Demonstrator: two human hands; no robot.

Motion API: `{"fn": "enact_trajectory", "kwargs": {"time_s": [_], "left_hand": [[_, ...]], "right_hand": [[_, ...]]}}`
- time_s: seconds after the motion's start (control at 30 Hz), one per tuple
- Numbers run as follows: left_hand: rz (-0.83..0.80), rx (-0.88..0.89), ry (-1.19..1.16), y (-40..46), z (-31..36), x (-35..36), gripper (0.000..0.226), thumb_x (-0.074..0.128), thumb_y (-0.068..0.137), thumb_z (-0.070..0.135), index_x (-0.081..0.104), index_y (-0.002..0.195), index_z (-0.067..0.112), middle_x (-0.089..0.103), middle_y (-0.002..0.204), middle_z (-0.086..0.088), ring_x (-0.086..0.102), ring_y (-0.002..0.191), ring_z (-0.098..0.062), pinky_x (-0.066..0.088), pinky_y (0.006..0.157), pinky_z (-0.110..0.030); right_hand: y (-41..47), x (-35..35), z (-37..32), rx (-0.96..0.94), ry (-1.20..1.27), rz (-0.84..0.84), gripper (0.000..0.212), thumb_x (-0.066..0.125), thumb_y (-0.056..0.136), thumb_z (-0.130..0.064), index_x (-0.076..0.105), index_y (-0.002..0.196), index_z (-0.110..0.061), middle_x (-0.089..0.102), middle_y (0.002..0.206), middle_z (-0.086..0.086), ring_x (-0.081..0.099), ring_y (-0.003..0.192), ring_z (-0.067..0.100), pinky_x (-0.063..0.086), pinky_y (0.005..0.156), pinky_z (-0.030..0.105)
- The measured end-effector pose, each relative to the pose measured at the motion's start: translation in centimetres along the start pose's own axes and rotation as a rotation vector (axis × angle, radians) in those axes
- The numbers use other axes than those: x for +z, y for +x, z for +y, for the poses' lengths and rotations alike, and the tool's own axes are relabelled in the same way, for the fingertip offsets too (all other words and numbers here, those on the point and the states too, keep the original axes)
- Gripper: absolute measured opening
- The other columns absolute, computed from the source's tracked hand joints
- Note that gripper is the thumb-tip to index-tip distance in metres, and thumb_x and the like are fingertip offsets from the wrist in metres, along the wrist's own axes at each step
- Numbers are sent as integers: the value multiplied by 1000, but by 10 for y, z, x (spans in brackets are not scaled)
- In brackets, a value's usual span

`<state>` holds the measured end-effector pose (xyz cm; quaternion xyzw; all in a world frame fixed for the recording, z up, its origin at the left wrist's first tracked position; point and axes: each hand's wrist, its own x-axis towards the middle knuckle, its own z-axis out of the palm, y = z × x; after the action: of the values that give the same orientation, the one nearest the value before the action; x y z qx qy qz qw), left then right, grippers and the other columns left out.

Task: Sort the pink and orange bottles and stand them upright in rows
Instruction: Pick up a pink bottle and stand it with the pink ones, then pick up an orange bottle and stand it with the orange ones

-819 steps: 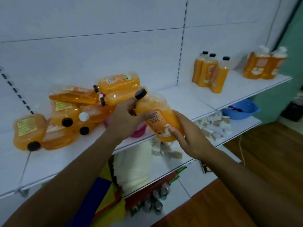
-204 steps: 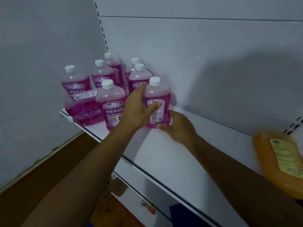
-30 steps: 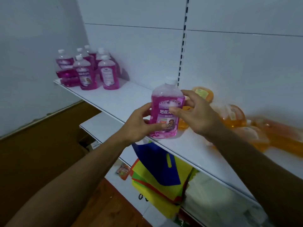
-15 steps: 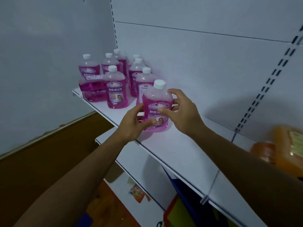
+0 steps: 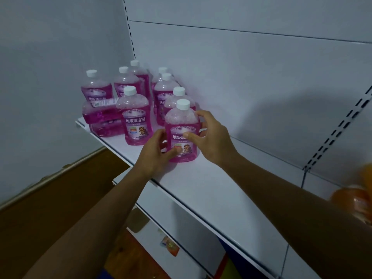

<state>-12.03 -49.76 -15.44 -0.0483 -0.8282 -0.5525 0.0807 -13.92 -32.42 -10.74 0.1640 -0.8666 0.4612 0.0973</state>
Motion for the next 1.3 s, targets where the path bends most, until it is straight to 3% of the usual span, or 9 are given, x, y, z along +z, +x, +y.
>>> {"fn": "enact_trajectory", "kwargs": {"time_s": [0.1,0.23,0.37,0.57,0.7,0.9,1.1,1.2,1.3], "left_hand": [[139,-1,104,-11,1,7,67,74,81,33,43,138,17,54,137,4,51,122,-10,49,100,-39],[418,134,323,-43,12,28,56,76,80,32,51,125,11,54,121,-5,52,104,-13,49,76,-23],[254,248,357,-60,35,71,42,72,84,33,57,119,15,59,114,-1,56,99,-14,54,84,-35],[-140,290,412,-81,90,169,73,47,85,60,38,146,21,42,150,2,40,136,-16,26,107,-26],[-285,358,374,-98,130,230,73,38,89,67,34,149,26,38,153,5,36,139,-15,28,115,-36],[-478,398,256,-124,178,279,55,48,96,45,31,147,34,47,141,10,43,118,-3,33,89,-12],[-694,419,420,-118,185,293,112,77,65,61,5,150,47,3,162,-1,17,146,-25,28,111,-42],[-665,525,508,-116,184,299,106,79,71,50,10,151,43,-9,162,-4,18,146,-28,31,109,-37],[-591,544,453,-110,180,299,95,80,73,37,24,150,38,6,162,-5,25,144,-28,32,108,-35]], "right_hand": [[-5,-6,0,30,-5,-37,69,69,86,-38,36,143,-21,55,137,4,63,110,23,56,90,44],[-26,-32,9,95,-88,-26,69,66,88,-41,32,146,-22,52,139,5,58,118,23,52,95,41],[-62,-79,17,83,-253,-1,66,60,90,-46,33,145,-20,50,139,8,50,125,26,46,102,43],[-133,-184,25,15,-616,116,65,50,93,-55,39,144,-16,46,145,8,42,133,27,38,107,41],[-182,-250,42,149,-756,116,64,41,95,-57,36,146,-19,41,149,6,35,138,27,32,110,44],[-233,-308,76,322,-725,120,46,35,101,-44,43,140,-21,48,141,5,43,128,26,37,106,42],[-241,-310,94,361,-786,41,46,29,102,-37,33,146,-26,51,141,8,43,131,30,31,112,48],[-239,-305,91,417,-816,-25,45,22,104,-35,28,149,-31,45,147,7,33,139,30,13,118,52],[-238,-302,88,415,-814,-55,45,21,104,-32,30,148,-31,43,149,5,33,140,29,6,119,55]]}}
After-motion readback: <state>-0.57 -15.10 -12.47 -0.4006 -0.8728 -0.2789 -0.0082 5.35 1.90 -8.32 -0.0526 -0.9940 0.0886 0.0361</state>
